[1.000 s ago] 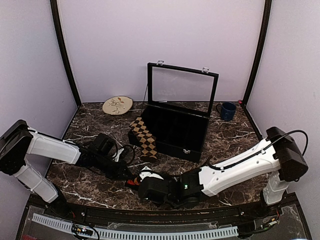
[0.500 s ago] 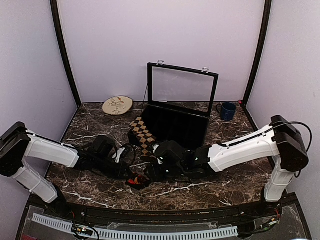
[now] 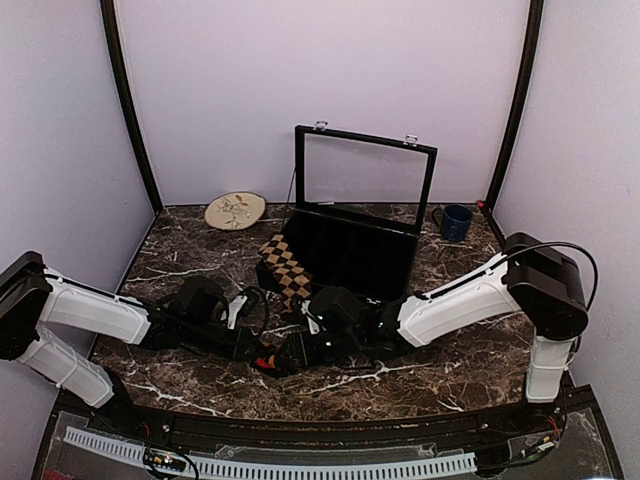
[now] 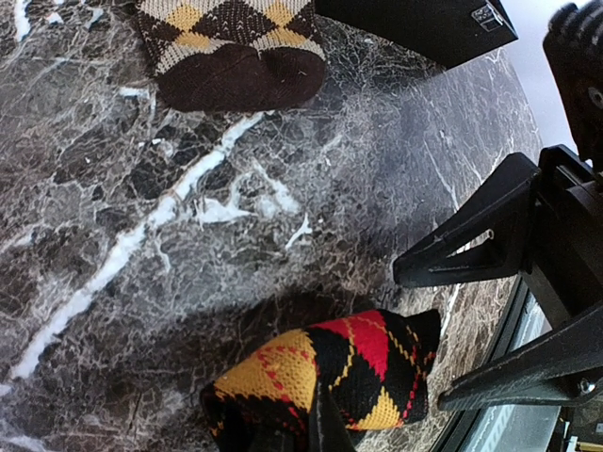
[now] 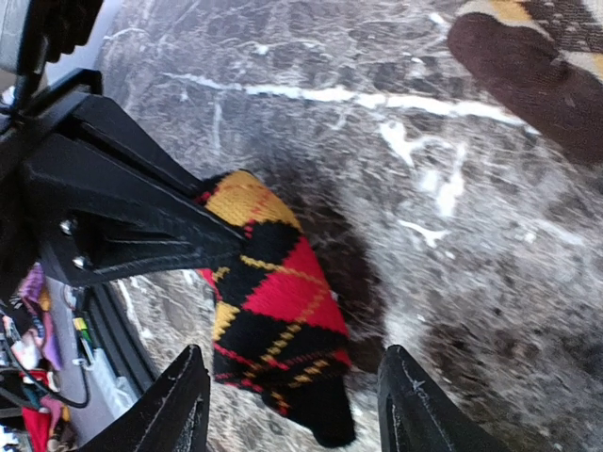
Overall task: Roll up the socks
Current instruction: Roll the sock at the center of the board.
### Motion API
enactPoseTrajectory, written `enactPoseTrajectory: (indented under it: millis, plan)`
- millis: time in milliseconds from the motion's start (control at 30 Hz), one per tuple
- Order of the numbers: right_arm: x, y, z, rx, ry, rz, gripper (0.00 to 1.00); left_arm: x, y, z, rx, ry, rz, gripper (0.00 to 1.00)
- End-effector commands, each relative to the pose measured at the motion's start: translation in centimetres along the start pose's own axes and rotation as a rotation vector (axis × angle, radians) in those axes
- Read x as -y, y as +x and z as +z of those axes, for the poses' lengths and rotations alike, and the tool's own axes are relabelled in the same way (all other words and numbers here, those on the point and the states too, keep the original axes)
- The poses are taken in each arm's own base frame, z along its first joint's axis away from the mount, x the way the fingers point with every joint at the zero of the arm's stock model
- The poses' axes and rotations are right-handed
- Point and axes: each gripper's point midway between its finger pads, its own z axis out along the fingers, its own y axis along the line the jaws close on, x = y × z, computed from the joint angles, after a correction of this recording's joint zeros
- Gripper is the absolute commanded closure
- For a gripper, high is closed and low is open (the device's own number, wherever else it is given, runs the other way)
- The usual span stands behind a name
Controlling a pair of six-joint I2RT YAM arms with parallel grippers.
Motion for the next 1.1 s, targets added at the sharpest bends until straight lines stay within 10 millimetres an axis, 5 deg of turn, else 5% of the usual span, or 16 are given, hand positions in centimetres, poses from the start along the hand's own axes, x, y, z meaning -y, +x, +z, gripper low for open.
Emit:
enactPoseTrajectory:
  millis: [0, 367, 700, 900, 1067]
  plan:
    - [-1.2, -0.5, 0.9, 0.007, -0.092, 0.043, 0.42, 0.3, 0.0, -0.2, 0.021, 0.014, 0.042, 1.0]
    - [-1.1, 0.6, 2.7, -0.033, -0.131, 0.079, 0.52, 0.5, 0.0, -0.2, 0.035, 0.028, 0.049, 1.0]
    - [-1.0, 0.4, 3.5, -0.038, -0.125, 0.065, 0.89, 0.3, 0.3, -0.1, 0.024, 0.026, 0.033, 1.0]
    - [-1.0, 0.3, 3.8, -0.043, -0.044, -0.03, 1.0, -0.1, 0.7, 0.1, -0.002, 0.007, -0.009, 1.0]
    - [-0.3, 0.7, 3.8, -0.043, 0.084, -0.16, 1.0, -0.3, 0.4, -0.4, 0.007, -0.022, -0.048, 0.86]
